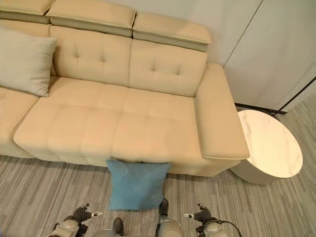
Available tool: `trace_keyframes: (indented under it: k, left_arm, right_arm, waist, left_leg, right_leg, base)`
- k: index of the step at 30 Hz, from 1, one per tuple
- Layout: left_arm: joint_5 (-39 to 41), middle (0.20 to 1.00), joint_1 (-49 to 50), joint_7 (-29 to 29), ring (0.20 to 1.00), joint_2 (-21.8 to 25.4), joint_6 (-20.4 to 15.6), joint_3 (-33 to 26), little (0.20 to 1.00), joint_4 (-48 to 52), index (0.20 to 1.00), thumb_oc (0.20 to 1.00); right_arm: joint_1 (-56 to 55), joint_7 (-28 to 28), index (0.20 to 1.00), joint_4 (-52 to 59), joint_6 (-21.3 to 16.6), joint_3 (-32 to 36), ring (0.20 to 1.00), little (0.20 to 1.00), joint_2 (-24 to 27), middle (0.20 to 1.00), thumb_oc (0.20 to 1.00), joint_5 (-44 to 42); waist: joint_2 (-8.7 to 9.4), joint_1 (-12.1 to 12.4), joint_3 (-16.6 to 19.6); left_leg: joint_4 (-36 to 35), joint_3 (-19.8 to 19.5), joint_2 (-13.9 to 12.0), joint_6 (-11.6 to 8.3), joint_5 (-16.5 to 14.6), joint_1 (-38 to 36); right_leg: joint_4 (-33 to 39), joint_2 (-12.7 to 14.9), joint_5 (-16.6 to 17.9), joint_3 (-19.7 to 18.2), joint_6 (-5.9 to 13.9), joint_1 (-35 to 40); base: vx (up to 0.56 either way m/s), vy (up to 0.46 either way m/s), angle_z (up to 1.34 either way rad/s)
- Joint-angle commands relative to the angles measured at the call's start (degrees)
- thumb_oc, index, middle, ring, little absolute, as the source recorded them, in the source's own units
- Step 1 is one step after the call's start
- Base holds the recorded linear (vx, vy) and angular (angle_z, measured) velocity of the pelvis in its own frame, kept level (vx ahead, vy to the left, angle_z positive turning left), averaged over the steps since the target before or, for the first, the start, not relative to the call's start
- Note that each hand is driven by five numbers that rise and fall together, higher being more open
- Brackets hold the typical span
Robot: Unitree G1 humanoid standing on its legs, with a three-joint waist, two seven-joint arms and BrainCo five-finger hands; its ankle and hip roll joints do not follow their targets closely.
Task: Pick up all the scattered cushions and arrange them neatly on the sofa.
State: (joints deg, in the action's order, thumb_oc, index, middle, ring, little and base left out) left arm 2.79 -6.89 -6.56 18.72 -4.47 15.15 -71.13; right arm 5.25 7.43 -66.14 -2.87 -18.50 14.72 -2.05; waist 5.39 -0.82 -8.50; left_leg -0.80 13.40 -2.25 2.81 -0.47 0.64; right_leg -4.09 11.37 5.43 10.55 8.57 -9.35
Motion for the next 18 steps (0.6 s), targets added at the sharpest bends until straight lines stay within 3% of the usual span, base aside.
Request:
trace_keyframes:
  k: [1,12,18]
  left_arm:
    - [-0.7,1.000,-0.6,-0.1,1.000,0.9,-0.8,-1.7,1.000,-1.5,1.000,1.000]
    - [-1.0,1.000,-0.5,-0.2,1.000,0.2,-1.0,-2.1,1.000,-1.5,1.000,1.000]
    - [0.3,1.000,-3.8,-2.7,1.000,1.3,-1.7,-1.4,1.000,1.0,1.000,1.000]
  right_arm:
    - [3.3,0.7,1.000,0.7,-1.0,-0.6,1.000,1.000,4.1,1.000,1.000,0.3]
    - [2.3,1.5,1.000,-0.1,-1.0,0.0,1.000,1.000,5.2,1.000,1.000,0.2]
    - [4.6,2.6,1.000,2.7,-2.0,-1.4,1.000,1.000,5.4,1.000,1.000,-0.5]
  waist:
    - [0.81,0.7,-1.2]
    - [1.22,0.2,-1.2]
    - [1.37,0.3,-3.9]
  left_leg:
    - [4.4,-3.5,0.1,-4.49,-4.4,1.4]
    - [3.5,-3.9,0.1,-5.19,-4.2,0.3]
    - [4.9,-5.0,-0.1,-5.19,-4.1,3.8]
  right_leg:
    - [2.4,0.1,-4.8,-0.4,0.86,7.5]
    - [6.1,0.0,-4.5,1.5,0.87,9.6]
    - [4.6,0.1,-4.9,1.0,0.60,6.6]
  base:
    - [0.07,0.013,-0.32]
    - [0.04,-0.033,0.05]
    - [-0.03,-0.043,0.11]
